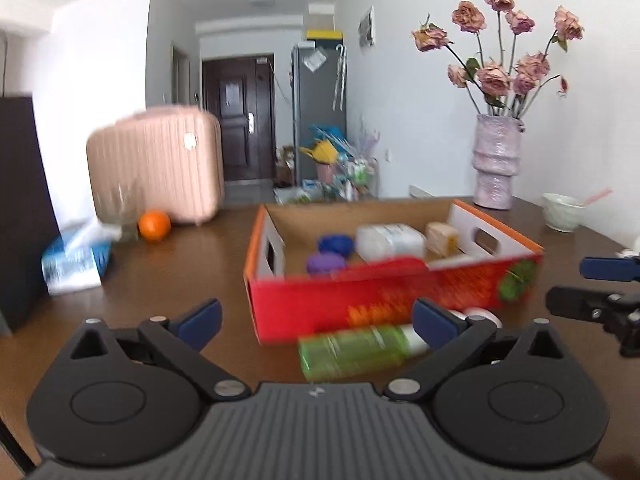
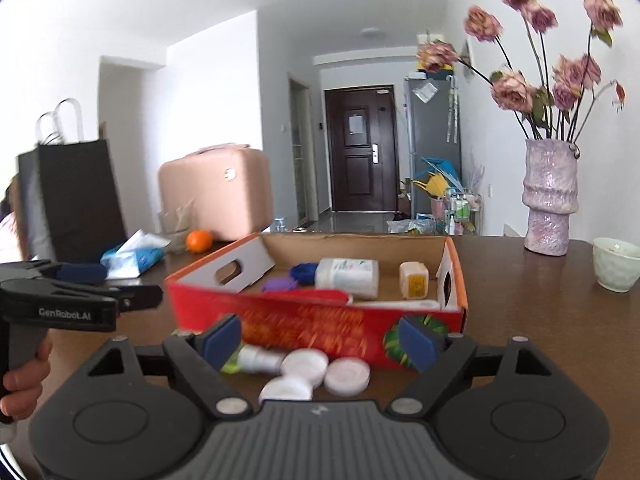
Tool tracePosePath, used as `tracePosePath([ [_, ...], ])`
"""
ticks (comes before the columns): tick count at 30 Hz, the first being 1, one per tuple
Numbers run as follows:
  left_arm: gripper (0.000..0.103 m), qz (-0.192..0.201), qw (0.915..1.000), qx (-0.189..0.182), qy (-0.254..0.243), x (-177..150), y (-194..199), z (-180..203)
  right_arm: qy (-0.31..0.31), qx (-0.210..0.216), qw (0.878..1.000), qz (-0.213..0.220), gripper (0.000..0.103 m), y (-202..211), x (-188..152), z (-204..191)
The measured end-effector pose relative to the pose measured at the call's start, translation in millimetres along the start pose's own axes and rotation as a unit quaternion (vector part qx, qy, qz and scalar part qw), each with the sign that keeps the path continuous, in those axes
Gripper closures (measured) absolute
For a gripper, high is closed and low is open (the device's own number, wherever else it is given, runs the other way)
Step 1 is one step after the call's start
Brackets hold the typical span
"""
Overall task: Organize rigid objects
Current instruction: 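Withdraw both tools toward the green spray bottle and white caps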
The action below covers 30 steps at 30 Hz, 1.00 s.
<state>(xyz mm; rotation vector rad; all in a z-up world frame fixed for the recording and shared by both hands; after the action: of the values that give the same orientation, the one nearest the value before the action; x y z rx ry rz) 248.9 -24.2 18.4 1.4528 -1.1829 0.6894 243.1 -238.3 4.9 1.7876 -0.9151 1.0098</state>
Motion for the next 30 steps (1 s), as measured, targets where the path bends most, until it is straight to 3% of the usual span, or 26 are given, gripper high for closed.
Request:
tracePosePath([
  [7,0.000,-0.028,0.9994,-0.022,-0.003,-39.3,43.6,21.1,-0.011,-0.016,0.999,-0.026,0.017,39.8,-39.7,1.3],
  [13,0.000,-0.032,0.9994,-0.012,-0.011,-41.3,56.0,24.9,-0.005,-0.029,0.999,-0.029,0.017,53.4,-50.9,-1.7],
  [20,0.000,-0.058,0.9976,-0.033,-0.017,-48.4,40.9,32.4,-0.010,-0.029,0.999,-0.039,0.017,50.1,-54.1,-0.2],
  [24,0.000,-0.071,0.9966,-0.035,-0.020,-51.3,25.9,27.4,-0.009,-0.035,0.997,-0.065,0.017,32.7,-59.4,1.4],
  [27,0.000,-0.068,0.9941,-0.068,-0.051,-42.4,7.4,19.8,0.005,-0.034,0.997,-0.075,0.018,16.3,-56.5,-0.4],
  [30,0.000,-0.088,0.9886,-0.080,-0.092,-33.2,-24.0,10.8,0.010,-0.037,0.995,-0.089,0.019,-7.4,-47.6,-2.5],
])
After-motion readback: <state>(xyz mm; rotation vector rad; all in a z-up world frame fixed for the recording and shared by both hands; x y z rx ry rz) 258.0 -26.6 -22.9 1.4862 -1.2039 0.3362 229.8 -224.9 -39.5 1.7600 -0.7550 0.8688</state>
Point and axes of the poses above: each gripper's, at about its wrist camera, not at the fingertips, and y roughly against the way its jaws point, z to its right, x to its top, the point moved 5 cm from there along -y, roughly the way its jaws point, and after that the axes turned 14 degrees about -y, right-handed, at the moved point
